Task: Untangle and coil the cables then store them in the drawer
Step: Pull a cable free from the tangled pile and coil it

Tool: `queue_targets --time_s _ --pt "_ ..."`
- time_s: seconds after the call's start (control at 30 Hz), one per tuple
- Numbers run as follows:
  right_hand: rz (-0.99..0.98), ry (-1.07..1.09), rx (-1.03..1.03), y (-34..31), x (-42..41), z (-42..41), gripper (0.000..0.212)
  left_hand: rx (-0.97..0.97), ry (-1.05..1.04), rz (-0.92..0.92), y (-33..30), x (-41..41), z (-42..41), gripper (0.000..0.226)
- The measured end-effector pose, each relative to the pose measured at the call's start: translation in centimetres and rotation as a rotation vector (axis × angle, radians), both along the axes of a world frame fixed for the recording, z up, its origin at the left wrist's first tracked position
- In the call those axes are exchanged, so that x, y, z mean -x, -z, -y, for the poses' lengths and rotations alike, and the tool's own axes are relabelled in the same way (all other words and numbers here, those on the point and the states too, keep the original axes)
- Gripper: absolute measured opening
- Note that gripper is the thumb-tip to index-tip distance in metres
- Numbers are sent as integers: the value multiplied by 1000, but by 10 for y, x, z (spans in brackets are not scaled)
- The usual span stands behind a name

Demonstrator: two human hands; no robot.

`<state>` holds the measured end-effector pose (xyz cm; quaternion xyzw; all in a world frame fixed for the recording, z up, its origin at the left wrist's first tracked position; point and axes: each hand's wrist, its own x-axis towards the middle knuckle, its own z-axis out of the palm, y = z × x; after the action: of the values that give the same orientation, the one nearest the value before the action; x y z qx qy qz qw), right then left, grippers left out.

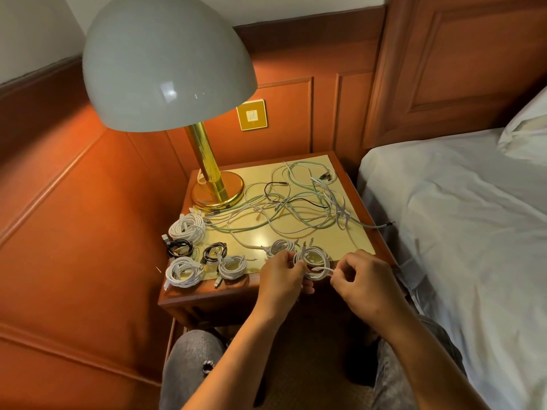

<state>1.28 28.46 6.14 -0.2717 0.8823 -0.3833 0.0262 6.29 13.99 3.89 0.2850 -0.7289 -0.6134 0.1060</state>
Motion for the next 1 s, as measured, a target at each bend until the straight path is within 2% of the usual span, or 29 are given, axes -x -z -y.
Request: queue_targets --time_s 0.07,0.13,0.23,0.33,0.37,0.4,0.5,0.57,0.7,0.8,0.83,0.9,1.0 --pt "-12 49 -72 0 0 6 19 193 28 -26 3 -2 -5 9" --pt "-13 69 -88 4 1 12 16 272 72 -65 5 -4 -10 7" --pt "22 116 17 12 2 15 5 216 115 -89 12 -4 -12 6" --pt "195 181 110 26 11 11 41 131 160 -86 23 0 -9 7" --pt "270 188 123 30 16 10 46 89 170 -77 26 2 -8 7" --pt "361 174 148 34 22 11 43 45 168 -65 29 6 -6 8" --pt "589 96 266 44 42 14 13 -86 129 -58 34 22 -3 10" --pt "540 120 307 47 54 18 7 -160 76 -55 37 34 -3 12" --pt "154 209 140 50 67 38 15 -315 -65 -78 39 56 -7 16" --pt "4 184 99 56 74 53 10 -394 -127 -86 44 64 -10 18" --pt "-5 176 93 60 77 58 7 -386 -142 -79 47 65 -10 19" --pt "10 172 66 72 82 64 15 -298 -163 -41 55 66 -8 21" --pt "27 148 19 91 84 68 22 18 -127 67 66 65 -6 29"
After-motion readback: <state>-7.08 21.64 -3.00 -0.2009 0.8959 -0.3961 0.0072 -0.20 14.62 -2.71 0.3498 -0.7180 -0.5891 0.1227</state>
